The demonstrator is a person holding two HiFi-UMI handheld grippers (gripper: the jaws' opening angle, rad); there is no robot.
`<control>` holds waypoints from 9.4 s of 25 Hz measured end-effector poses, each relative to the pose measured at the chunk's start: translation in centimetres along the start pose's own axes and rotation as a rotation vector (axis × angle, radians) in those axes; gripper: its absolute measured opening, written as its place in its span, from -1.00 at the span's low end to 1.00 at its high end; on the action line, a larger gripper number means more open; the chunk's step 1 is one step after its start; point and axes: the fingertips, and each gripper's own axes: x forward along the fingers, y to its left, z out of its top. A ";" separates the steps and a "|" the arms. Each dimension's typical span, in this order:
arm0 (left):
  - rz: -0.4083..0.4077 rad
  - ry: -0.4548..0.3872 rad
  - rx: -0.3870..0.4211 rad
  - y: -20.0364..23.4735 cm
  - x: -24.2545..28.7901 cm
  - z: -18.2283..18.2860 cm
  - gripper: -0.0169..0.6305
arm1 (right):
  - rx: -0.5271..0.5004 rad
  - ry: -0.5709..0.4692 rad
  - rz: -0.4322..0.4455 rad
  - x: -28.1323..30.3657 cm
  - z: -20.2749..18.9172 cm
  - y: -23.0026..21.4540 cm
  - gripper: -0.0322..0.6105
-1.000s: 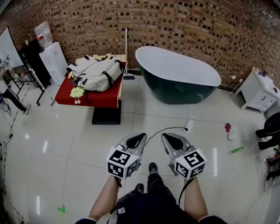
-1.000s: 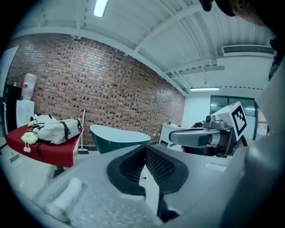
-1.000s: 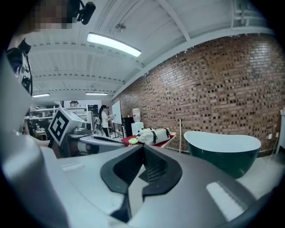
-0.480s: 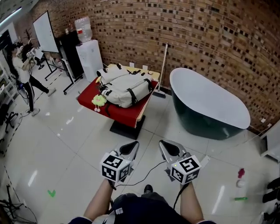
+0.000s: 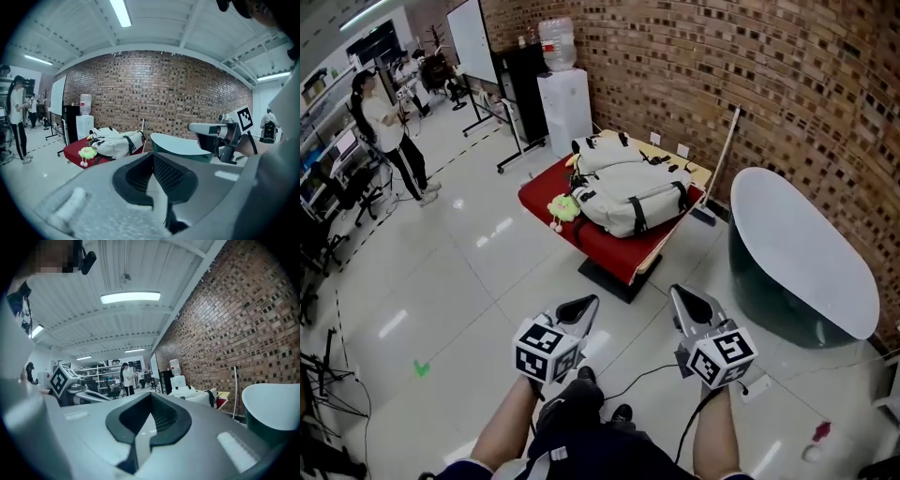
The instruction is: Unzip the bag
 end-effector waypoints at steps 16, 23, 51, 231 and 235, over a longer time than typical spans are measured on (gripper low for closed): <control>0.001 -0.052 -0.099 14.6 5.8 0.9 -0.94 | -0.035 0.114 0.001 15.3 -1.0 -1.1 -0.88; -0.102 -0.071 -0.153 22.5 9.7 2.5 -0.94 | -0.059 0.175 -0.063 23.9 -0.5 0.2 -0.88; -0.174 0.113 0.046 36.5 28.7 6.5 -0.94 | -0.127 0.243 0.006 44.8 1.2 -11.3 -0.88; -0.810 0.187 0.362 31.5 44.0 16.5 -0.93 | 0.068 0.133 -0.740 45.0 1.7 -21.4 -0.88; -0.760 0.166 0.302 31.9 42.5 16.5 -0.93 | 0.048 0.082 -0.738 45.0 2.9 -21.5 -0.88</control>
